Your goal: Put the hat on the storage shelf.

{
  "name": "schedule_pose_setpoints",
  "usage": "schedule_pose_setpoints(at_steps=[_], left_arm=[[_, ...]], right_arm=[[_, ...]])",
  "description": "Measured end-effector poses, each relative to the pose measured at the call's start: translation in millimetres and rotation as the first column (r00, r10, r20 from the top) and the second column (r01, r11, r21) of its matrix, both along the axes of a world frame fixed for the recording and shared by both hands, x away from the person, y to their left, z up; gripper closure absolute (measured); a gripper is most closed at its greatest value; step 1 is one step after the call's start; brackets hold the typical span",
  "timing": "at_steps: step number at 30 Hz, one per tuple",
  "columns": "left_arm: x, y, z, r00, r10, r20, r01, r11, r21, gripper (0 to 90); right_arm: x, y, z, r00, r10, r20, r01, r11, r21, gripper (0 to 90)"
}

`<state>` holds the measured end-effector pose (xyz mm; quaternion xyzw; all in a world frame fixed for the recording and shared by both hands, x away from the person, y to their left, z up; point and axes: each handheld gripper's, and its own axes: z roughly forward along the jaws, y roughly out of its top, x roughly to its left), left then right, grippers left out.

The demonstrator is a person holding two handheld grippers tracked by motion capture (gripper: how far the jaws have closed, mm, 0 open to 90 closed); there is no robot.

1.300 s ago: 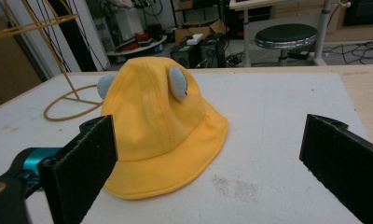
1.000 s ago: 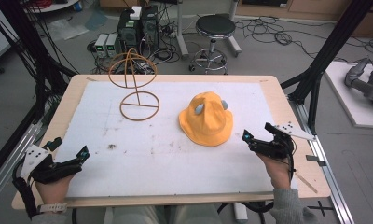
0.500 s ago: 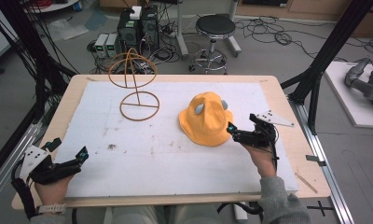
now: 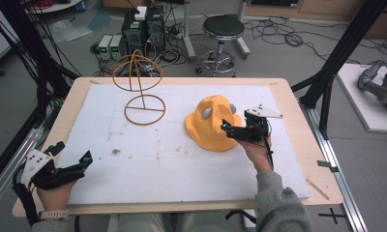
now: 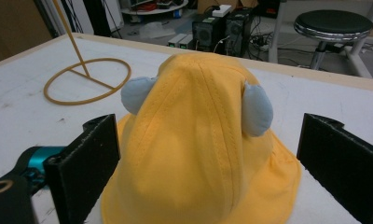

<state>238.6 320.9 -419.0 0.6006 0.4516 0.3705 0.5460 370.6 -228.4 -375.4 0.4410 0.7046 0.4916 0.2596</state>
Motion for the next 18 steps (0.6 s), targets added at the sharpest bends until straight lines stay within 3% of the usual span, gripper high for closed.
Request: schedule_pose_setpoints(at_steps=[3,7,11,18], left_arm=[[1.0,0.5,1.1,0.9999,-0.017,0.002,0.017,0.9992,-0.035,2.3],[1.0,0.2,1.3,0.9999,-0.014,0.005,0.014,0.9993,-0.034,2.3],[1.7,-0.1,0.7,0.9999,-0.015,0.004,0.015,0.9992,-0.037,2.3],[2.0,-0.9,0.8,0.9998,-0.019,0.005,0.019,0.9992,-0.036,2.3]], right_arm=[[9.7,2.1,-4.2,0.9997,-0.022,-0.008,0.022,1.0,-0.016,6.2],[18.0,3.5,-7.0,0.9995,-0.026,-0.015,0.026,1.0,-0.011,15.7],[23.4,5.7,-10.2,0.9995,-0.03,-0.01,0.029,0.999,-0.023,16.1],[32.5,9.9,-22.5,0.9962,-0.039,-0.078,0.036,0.999,-0.033,16.4]])
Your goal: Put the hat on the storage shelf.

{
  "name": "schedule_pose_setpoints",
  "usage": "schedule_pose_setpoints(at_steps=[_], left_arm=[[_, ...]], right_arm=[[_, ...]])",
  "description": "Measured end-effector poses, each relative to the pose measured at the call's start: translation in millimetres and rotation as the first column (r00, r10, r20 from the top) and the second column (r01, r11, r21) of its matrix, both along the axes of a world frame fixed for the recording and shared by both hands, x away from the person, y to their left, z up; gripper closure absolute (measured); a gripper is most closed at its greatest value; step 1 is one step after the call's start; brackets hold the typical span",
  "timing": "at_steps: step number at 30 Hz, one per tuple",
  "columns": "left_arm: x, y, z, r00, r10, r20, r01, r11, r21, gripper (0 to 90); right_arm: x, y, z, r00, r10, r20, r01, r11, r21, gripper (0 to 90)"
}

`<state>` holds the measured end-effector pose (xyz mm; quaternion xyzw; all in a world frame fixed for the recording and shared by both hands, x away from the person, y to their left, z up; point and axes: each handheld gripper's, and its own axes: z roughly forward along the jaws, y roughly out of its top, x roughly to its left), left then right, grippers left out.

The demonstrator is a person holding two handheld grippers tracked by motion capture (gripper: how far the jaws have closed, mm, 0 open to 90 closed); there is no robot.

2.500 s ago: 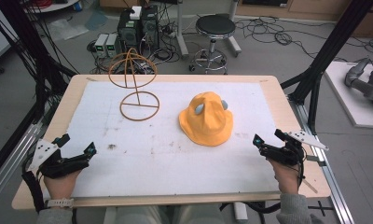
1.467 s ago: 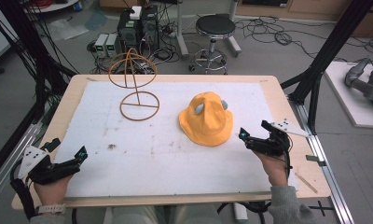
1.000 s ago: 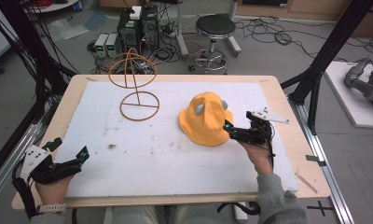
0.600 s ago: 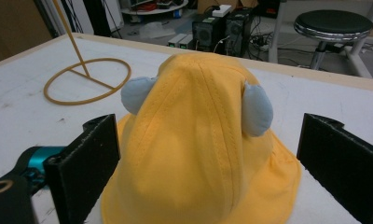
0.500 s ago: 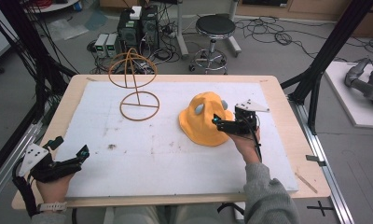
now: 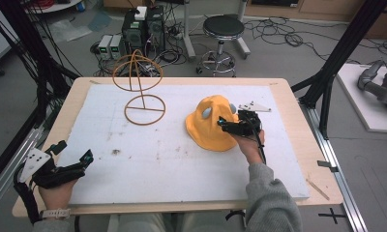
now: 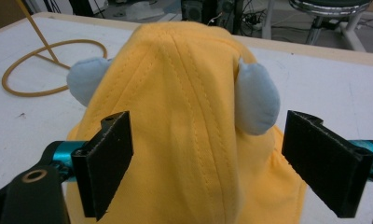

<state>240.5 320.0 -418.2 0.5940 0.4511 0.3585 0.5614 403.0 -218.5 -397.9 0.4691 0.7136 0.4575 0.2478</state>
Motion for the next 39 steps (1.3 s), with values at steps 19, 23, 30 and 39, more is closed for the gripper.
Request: schedule_pose_setpoints(at_steps=[19,23,30,39], left_arm=[[-1.3,2.7,1.2,1.0,0.002,0.008,-0.002,0.9999,-0.013,2.3],[-1.4,2.8,1.2,1.0,0.002,0.008,-0.002,0.9999,-0.013,2.3],[-1.4,4.1,0.7,0.9999,0.008,0.008,-0.008,0.9998,-0.017,2.3],[-1.7,4.7,0.8,0.9999,0.008,0.01,-0.008,0.9998,-0.016,2.3]], right_arm=[[7.0,-3.6,-7.5,0.9993,-0.009,-0.037,0.011,0.999,0.049,51.5],[8.2,-3.0,-9.0,0.9987,-0.009,-0.05,0.011,0.999,0.049,64.7],[6.7,-4.6,-6.1,0.9997,-0.017,-0.02,0.017,0.999,0.049,84.7],[3.3,-1.5,-4.3,0.9998,-0.007,0.019,0.006,0.999,0.045,87.4]])
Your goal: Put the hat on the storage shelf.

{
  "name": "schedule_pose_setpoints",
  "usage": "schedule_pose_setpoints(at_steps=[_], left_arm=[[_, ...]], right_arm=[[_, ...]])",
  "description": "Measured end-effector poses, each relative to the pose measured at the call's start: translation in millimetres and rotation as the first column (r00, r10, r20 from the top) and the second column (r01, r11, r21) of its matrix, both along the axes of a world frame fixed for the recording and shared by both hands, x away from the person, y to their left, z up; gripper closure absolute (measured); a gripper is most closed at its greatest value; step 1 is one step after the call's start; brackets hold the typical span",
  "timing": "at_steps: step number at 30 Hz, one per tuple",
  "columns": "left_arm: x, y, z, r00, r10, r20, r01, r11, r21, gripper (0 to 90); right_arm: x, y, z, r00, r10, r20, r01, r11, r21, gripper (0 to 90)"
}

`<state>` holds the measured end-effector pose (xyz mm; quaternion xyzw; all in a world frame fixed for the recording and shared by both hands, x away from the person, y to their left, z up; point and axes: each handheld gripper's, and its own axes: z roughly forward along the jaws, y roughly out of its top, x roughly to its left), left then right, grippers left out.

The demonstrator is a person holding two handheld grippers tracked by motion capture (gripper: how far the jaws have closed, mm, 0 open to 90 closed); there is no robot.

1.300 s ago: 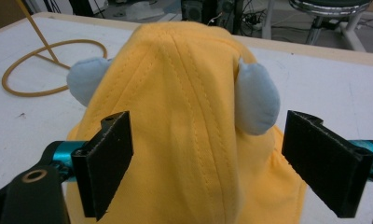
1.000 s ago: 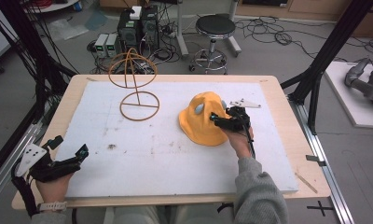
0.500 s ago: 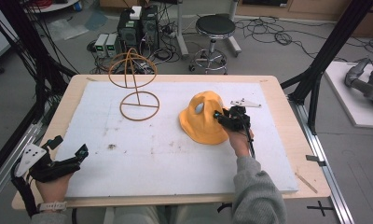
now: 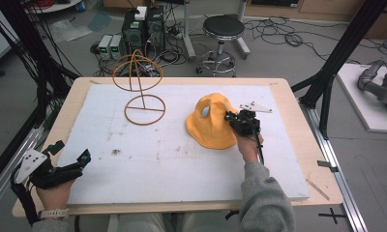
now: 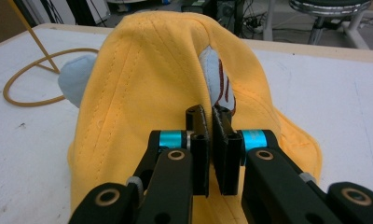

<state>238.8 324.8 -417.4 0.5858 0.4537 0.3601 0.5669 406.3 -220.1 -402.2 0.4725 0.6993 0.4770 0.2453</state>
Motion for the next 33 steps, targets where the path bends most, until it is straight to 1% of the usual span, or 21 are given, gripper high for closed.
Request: schedule_pose_setpoints(at_steps=[1,4,5,6,7,8,10,11,12,14,20,22,24,25,26,27,28,30,31,32,33], left_arm=[[0.0,0.0,-0.1,1.0,0.0,0.001,0.0,1.0,-0.001,2.3],[0.0,0.1,-0.1,1.0,0.002,-0.001,-0.002,1.0,0.003,2.3],[0.1,0.1,-0.3,1.0,0.002,0.001,-0.002,1.0,0.003,2.3],[0.0,0.1,-0.2,1.0,0.003,0.001,-0.003,1.0,0.005,2.3],[0.0,0.0,-0.3,1.0,0.003,0.0,-0.003,1.0,0.006,2.3],[0.0,0.0,-0.4,1.0,0.003,0.001,-0.003,1.0,0.006,2.3],[-0.1,-0.2,-0.4,1.0,0.004,0.0,-0.004,1.0,0.006,2.3],[-0.1,-0.2,-0.4,1.0,0.004,0.0,-0.004,1.0,0.006,2.3],[-0.1,-0.2,-0.4,1.0,0.004,0.0,-0.004,1.0,0.006,2.3],[-0.1,-0.5,-0.3,1.0,0.003,0.0,-0.003,1.0,0.007,2.3],[0.1,-1.7,-0.2,1.0,0.004,0.001,-0.004,1.0,0.009,2.3],[-0.1,-1.8,0.0,1.0,0.003,0.003,-0.003,0.9999,0.011,2.3],[-0.8,-1.5,0.6,1.0,0.006,0.006,-0.006,0.9999,0.013,2.3],[-0.8,-1.5,0.6,1.0,0.006,0.006,-0.006,0.9999,0.013,2.3],[-1.0,-1.3,0.6,1.0,0.006,0.007,-0.007,0.9999,0.013,2.3],[-1.4,-1.2,0.8,0.9999,0.01,0.011,-0.01,0.9999,0.007,2.3],[-1.4,-1.2,0.8,0.9999,0.01,0.011,-0.01,0.9999,0.007,2.3],[-2.2,-0.7,1.1,0.9997,0.016,0.017,-0.016,0.9998,0.012,2.3],[-2.4,-0.7,1.5,0.9997,0.02,0.017,-0.021,0.9997,0.012,2.3],[-2.5,-0.7,1.6,0.9996,0.022,0.019,-0.022,0.9997,0.009,2.3],[-2.6,-0.5,1.7,0.9996,0.022,0.018,-0.023,0.9997,0.008,2.3]], right_arm=[[-0.6,0.4,0.6,1.0,-0.004,0.004,0.004,1.0,0.0,87.5],[-4.9,0.4,5.8,0.9988,-0.002,0.049,0.001,1.0,0.024,87.7],[-4.9,0.4,5.8,0.9988,-0.002,0.049,0.001,1.0,0.024,87.7],[-8.2,-0.2,9.7,0.9965,-0.013,0.083,0.009,0.999,0.048,87.9],[-8.2,-0.2,9.7,0.9965,-0.013,0.083,0.009,0.999,0.048,87.9],[-11.0,-1.9,13.2,0.9933,-0.022,0.113,0.014,0.997,0.071,88.0],[-12.9,-4.3,15.9,0.9911,-0.028,0.13,0.015,0.995,0.099,88.0],[-12.9,-4.3,15.9,0.9911,-0.028,0.13,0.015,0.995,0.099,88.0],[-14.2,-6.5,18.8,0.9899,-0.034,0.137,0.017,0.992,0.124,88.0],[-15.8,-7.8,22.7,0.9885,-0.031,0.148,0.01,0.99,0.139,88.0],[-20.4,-6.0,40.1,0.9786,-0.02,0.205,-0.021,0.98,0.196,87.9],[-21.3,-4.0,48.4,0.9726,-0.017,0.232,-0.031,0.979,0.202,87.9],[-22.3,-1.3,56.9,0.9694,-0.01,0.245,-0.043,0.977,0.208,87.9],[-22.3,-1.3,56.9,0.9694,-0.01,0.245,-0.043,0.977,0.208,87.9],[-23.2,0.9,65.3,0.9652,-0.009,0.261,-0.048,0.976,0.211,87.9],[-23.8,1.2,69.3,0.9623,-0.005,0.272,-0.057,0.974,0.218,87.9],[-23.8,1.2,69.3,0.9623,-0.005,0.272,-0.057,0.974,0.218,87.9],[-25.6,2.3,81.1,0.958,0.0,0.287,-0.072,0.967,0.242,87.9],[-25.6,2.3,81.1,0.958,0.0,0.287,-0.072,0.967,0.242,87.9],[-26.6,3.3,87.9,0.9549,-0.001,0.297,-0.074,0.968,0.241,87.9],[-26.6,3.3,87.9,0.9549,-0.001,0.297,-0.074,0.968,0.241,87.9]])
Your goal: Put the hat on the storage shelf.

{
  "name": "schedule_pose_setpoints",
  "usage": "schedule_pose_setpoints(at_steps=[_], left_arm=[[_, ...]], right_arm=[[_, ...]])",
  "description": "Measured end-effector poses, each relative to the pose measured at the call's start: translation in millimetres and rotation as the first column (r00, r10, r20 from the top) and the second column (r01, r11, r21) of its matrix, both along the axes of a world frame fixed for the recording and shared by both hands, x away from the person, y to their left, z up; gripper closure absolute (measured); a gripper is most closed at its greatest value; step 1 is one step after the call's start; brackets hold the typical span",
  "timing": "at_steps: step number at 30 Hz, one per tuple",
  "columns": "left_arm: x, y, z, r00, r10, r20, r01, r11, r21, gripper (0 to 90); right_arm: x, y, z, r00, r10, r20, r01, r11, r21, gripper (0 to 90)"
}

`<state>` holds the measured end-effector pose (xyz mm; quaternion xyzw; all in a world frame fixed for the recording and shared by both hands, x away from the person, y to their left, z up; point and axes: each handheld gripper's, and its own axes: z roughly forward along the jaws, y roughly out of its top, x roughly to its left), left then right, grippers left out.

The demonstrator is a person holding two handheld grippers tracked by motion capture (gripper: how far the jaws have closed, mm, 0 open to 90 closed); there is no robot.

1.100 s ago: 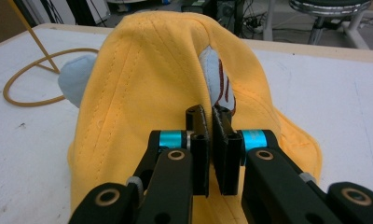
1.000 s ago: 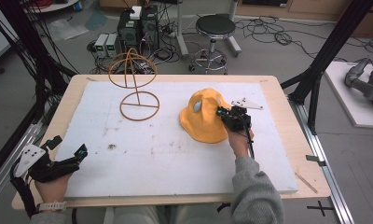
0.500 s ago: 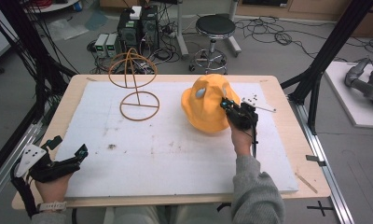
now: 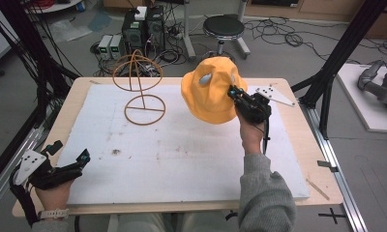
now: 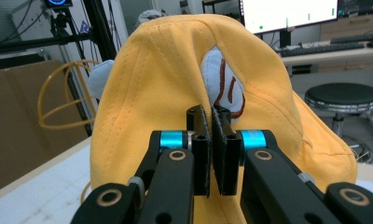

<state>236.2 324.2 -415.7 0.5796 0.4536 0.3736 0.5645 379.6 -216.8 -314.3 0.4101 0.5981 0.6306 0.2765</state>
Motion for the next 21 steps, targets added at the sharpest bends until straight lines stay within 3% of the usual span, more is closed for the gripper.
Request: schedule_pose_setpoints(at_steps=[9,15,21], left_arm=[[-0.6,0.6,-0.3,1.0,0.006,-0.001,-0.006,1.0,-0.004,2.3],[0.1,0.3,-1.8,1.0,0.005,-0.005,-0.005,1.0,-0.004,2.3],[1.1,-6.2,-3.0,1.0,-0.003,-0.002,0.003,0.9989,0.046,2.3]], right_arm=[[-0.6,10.4,27.9,0.999,0.016,0.041,-0.016,1.0,0.001,87.9],[3.6,30.0,49.8,0.996,0.066,0.06,-0.066,0.998,0.005,87.8],[7.1,54.0,68.1,0.9893,0.115,0.09,-0.114,0.993,-0.018,87.7]])
